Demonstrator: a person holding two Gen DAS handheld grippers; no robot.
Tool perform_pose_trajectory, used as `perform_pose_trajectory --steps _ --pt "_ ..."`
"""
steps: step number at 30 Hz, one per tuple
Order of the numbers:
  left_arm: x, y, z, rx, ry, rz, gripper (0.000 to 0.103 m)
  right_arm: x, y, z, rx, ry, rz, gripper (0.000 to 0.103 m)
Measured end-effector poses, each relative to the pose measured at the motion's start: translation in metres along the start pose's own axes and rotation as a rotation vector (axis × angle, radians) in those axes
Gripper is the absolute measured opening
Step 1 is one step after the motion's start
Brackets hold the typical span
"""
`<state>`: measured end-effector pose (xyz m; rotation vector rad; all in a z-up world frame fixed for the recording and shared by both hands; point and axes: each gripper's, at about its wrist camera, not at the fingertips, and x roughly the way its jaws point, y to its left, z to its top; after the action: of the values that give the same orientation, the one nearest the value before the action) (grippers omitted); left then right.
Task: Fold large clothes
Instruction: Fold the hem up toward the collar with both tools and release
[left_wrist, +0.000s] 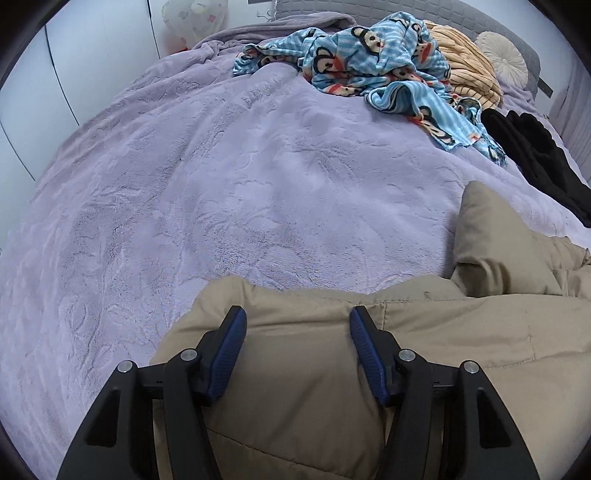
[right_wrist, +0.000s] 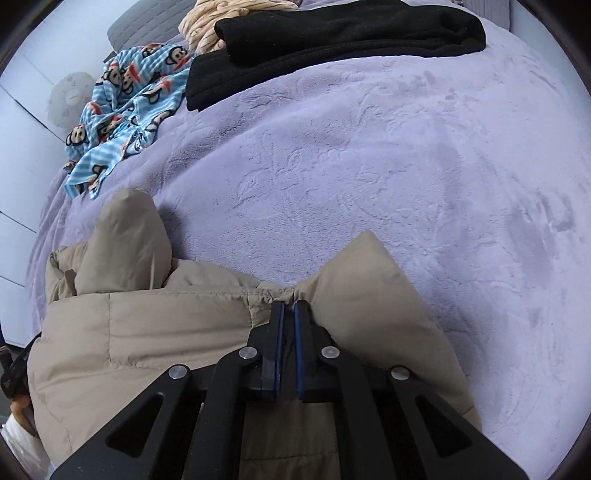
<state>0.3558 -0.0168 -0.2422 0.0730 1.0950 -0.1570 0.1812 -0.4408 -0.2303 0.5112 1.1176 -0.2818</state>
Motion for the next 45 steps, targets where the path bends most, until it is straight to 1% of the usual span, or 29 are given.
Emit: perform_pose_trajectory --steps 3,5,6,7,9,11,13,15,16,18,21,24,27,30,35,39,43,45 --pt "-0.010 0.006 0.004 -0.013 0.000 0.025 0.061 -0.011 0.000 0.003 0.026 0.013 -0.007 0.003" --pt "-0.031 0.016 0.002 -0.028 -0.028 0.031 0.061 -0.028 0.002 0.000 0.019 0.002 -0.022 0.006" --pt "-0.041 0.021 0.000 -0.030 -0.041 0.031 0.061 -0.041 0.004 -0.005 0.001 -0.017 -0.026 0.009" --pt "-0.053 0.027 -0.003 -0.027 -0.053 0.033 0.061 -0.054 0.007 -0.011 -0.019 -0.035 -0.033 0.009" --pt "-0.076 0.035 -0.013 0.008 -0.077 0.034 0.061 -0.075 0.010 -0.026 -0.048 -0.049 -0.019 0.009" --pt "-0.089 0.043 -0.027 0.030 -0.080 0.059 0.061 -0.091 0.012 -0.045 -0.060 -0.054 -0.008 0.009" --pt "-0.088 0.053 -0.042 0.011 -0.037 0.056 0.061 -0.096 0.008 -0.066 -0.056 -0.037 -0.013 0.009" --pt "-0.071 0.062 -0.059 -0.016 0.024 0.069 0.061 -0.086 -0.003 -0.081 -0.042 -0.004 -0.030 0.009" --pt "-0.064 0.066 -0.065 -0.036 0.039 0.053 0.062 -0.079 -0.009 -0.085 -0.028 0.005 -0.018 0.009" --pt "-0.056 0.069 -0.070 -0.073 0.044 0.044 0.070 -0.069 -0.014 -0.085 -0.015 0.007 0.003 0.008" --pt "-0.056 0.068 -0.068 -0.089 0.051 0.066 0.070 -0.066 -0.009 -0.080 -0.036 0.004 -0.018 0.008" --pt "-0.071 0.062 -0.066 -0.056 0.053 0.107 0.070 -0.075 -0.007 -0.078 -0.015 0.012 -0.033 0.009" --pt "-0.089 0.058 -0.072 -0.030 0.050 0.101 0.070 -0.090 -0.004 -0.083 0.015 0.004 -0.022 0.009" --pt "-0.106 0.057 -0.078 -0.043 0.062 0.083 0.070 -0.108 -0.001 -0.094 0.019 -0.005 -0.010 0.009" --pt "-0.126 0.053 -0.097 -0.036 0.105 0.064 0.070 -0.130 -0.001 -0.122 0.061 0.011 0.023 0.010" --pt "-0.141 0.047 -0.116 -0.022 0.116 0.053 0.070 -0.138 -0.003 -0.149 0.100 0.044 0.035 0.010" --pt "-0.152 0.042 -0.134 -0.009 0.145 0.043 0.070 -0.142 -0.003 -0.175 0.126 0.074 0.029 0.018" --pt "-0.156 0.040 -0.143 -0.010 0.155 0.035 0.070 -0.143 -0.002 -0.184 0.134 0.085 0.034 0.019"
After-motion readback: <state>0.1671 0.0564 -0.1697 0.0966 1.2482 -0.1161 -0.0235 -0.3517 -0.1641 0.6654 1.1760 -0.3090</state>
